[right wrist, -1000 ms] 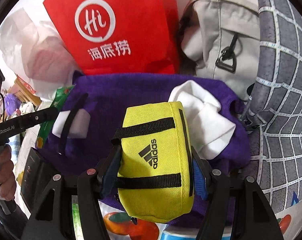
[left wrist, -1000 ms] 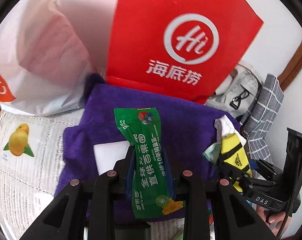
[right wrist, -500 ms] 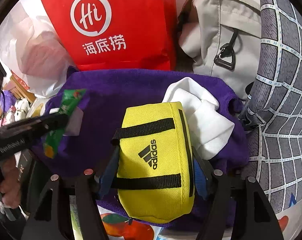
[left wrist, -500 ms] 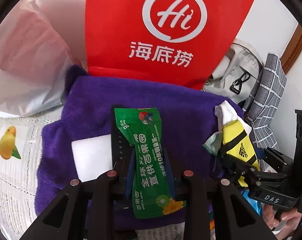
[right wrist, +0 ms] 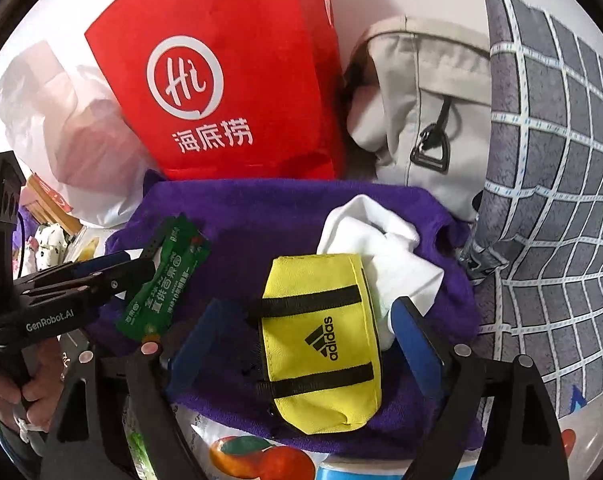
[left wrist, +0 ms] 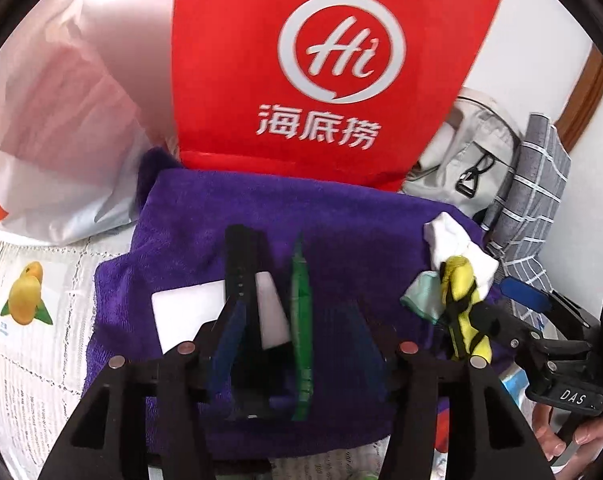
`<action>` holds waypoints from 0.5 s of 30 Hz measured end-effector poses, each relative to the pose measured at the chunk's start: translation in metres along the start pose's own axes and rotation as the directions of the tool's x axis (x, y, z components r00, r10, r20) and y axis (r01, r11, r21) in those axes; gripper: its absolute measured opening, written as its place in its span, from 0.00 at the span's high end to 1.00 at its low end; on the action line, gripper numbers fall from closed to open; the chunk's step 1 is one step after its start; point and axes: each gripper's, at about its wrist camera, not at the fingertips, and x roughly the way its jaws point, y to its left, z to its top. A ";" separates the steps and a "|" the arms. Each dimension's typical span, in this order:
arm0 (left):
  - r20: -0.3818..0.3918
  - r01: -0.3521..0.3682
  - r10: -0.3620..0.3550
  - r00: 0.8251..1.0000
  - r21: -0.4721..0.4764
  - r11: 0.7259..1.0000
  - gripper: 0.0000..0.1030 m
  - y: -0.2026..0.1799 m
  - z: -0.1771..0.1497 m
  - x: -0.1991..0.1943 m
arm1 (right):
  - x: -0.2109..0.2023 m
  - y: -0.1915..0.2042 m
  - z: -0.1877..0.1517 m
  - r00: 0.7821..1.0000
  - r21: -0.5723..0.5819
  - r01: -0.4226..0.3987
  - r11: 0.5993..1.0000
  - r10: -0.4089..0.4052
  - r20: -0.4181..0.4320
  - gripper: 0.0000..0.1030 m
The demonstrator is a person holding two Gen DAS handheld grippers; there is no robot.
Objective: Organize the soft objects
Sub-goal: 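Lower the pouch and snack packet onto the towel and open both grippers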
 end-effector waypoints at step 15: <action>0.033 0.009 -0.010 0.999 0.024 1.000 0.48 -0.002 0.004 -0.035 | -0.060 0.046 -0.040 0.997 -0.101 -0.064 0.993 0.069 0.045 0.16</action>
